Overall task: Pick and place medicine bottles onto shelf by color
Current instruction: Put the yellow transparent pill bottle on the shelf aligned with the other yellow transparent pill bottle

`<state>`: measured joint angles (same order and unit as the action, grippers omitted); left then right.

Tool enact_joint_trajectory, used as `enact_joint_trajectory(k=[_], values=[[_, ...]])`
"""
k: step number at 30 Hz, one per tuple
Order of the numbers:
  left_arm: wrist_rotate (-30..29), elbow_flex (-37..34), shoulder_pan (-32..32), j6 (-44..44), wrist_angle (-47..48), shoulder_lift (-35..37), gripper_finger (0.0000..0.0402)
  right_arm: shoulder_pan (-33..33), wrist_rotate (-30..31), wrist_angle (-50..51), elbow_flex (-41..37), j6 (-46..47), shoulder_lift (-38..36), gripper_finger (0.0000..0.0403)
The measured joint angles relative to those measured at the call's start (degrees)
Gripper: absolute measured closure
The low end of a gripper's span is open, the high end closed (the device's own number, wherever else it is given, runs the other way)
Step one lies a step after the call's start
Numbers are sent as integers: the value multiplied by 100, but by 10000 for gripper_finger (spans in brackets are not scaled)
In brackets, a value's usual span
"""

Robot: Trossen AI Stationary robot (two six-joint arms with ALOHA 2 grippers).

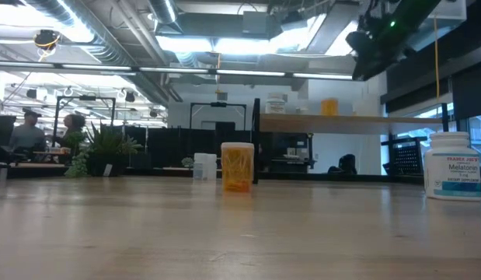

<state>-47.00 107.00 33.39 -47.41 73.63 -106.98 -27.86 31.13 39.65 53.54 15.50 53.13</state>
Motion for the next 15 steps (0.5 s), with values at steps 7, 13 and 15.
enact_joint_trajectory(k=[7, 13, 15], values=[[0, 0, 0, 0, 2, 0, 132, 692, -373, 726, 7, -419, -607, 239], [0, 0, 1, -7, 0, 0, 132, 917, -1200, 963, -217, -423, -715, 293], [0, 2, 0, -9, 2, 0, 132, 917, -1278, 960, -334, -514, -696, 314]])
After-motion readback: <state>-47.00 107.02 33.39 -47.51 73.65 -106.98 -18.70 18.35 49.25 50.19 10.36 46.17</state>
